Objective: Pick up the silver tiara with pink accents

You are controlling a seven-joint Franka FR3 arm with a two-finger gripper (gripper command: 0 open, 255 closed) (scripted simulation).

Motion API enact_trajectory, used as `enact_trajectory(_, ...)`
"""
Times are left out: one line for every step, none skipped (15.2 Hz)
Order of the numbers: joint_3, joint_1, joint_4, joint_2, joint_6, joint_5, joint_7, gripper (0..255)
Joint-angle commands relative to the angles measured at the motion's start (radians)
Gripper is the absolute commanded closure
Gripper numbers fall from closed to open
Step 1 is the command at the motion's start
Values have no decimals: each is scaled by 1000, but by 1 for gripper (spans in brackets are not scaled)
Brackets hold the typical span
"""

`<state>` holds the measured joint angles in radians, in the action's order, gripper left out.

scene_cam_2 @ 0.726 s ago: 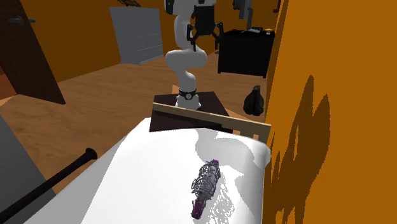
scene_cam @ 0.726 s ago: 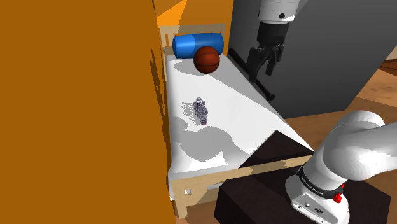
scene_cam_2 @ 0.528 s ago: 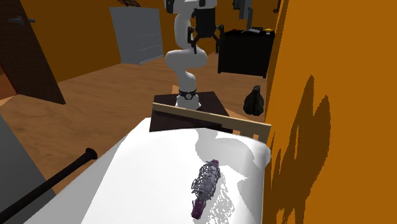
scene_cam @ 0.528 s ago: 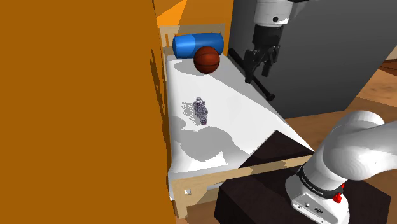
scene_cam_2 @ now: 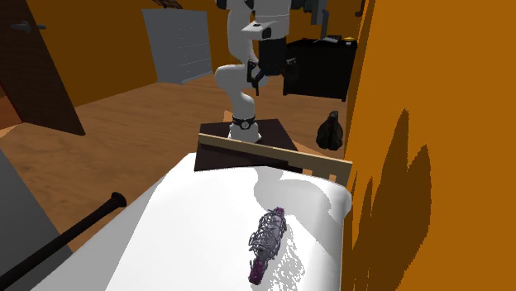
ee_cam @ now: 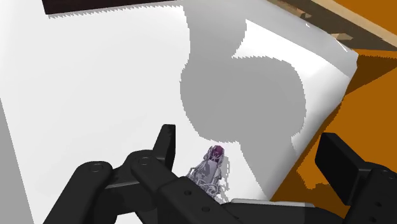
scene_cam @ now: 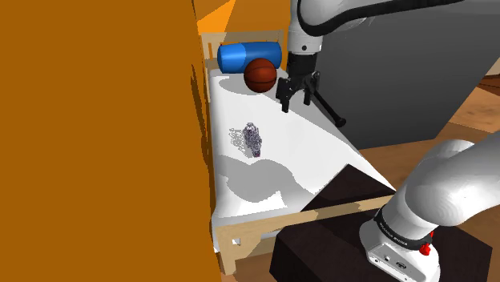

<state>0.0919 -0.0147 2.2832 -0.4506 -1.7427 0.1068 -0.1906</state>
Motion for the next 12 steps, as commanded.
enact_trajectory(2, -9, -28, 79, -43, -5, -13, 0)
enact_trajectory(3, -12, -42, 117, -63, -8, -20, 0)
enact_trajectory(4, -16, -57, 155, -82, -11, -28, 0)
enact_trajectory(5, -19, -74, 193, -100, -14, -35, 0)
enact_trajectory(5, -22, -91, 231, -117, -17, -43, 0)
enact_trajectory(6, -25, -110, 269, -133, -20, -50, 0)
enact_trajectory(6, -28, -130, 308, -147, -24, -58, 0)
enact_trajectory(5, -30, -151, 347, -161, -27, -66, 0)
enact_trajectory(4, -33, -173, 386, -174, -31, -73, 0)
enact_trajectory(3, -35, -197, 424, -185, -35, -81, 0)
enact_trajectory(2, -37, -221, 463, -195, -39, -88, 0)
enact_trajectory(0, -38, -247, 502, -205, -42, -96, 0)
